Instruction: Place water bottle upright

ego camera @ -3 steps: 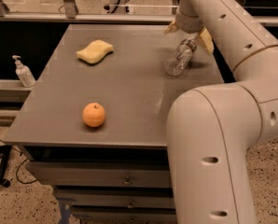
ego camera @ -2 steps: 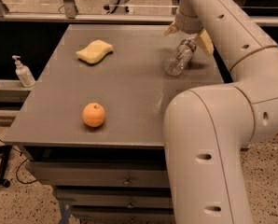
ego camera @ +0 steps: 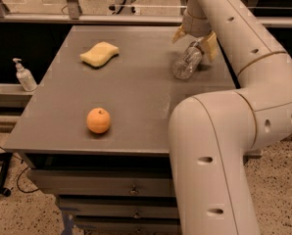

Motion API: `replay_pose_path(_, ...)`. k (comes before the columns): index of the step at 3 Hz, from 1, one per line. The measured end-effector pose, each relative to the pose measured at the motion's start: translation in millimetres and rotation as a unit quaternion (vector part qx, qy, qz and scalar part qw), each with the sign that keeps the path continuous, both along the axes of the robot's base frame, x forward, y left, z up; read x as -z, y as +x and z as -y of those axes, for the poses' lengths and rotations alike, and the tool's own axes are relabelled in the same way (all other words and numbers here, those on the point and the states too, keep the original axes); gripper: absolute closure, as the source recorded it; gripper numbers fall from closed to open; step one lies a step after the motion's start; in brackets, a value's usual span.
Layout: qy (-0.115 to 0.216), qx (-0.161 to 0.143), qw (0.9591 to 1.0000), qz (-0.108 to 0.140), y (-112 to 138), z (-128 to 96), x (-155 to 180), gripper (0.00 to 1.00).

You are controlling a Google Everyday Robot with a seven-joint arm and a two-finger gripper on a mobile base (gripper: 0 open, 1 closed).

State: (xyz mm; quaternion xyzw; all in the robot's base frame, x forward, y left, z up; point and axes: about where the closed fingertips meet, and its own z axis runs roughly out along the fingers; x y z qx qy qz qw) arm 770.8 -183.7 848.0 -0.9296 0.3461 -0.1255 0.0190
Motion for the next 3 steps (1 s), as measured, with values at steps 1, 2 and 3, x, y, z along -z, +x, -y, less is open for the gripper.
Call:
replay_pose_path(1, 0.009, -0.002, 1.0, -0.002, 1.1, -2.3, 1.9, 0.41)
replay_pose_path(2, 0.015, -0.005, 0.9999, -0.002, 1.6, -5.4, 0.5, 0.65)
replay_pose_path(3, 0.038, -0.006, 0.9993, -0.001, -4.4, -15.0, -11.2, 0.88)
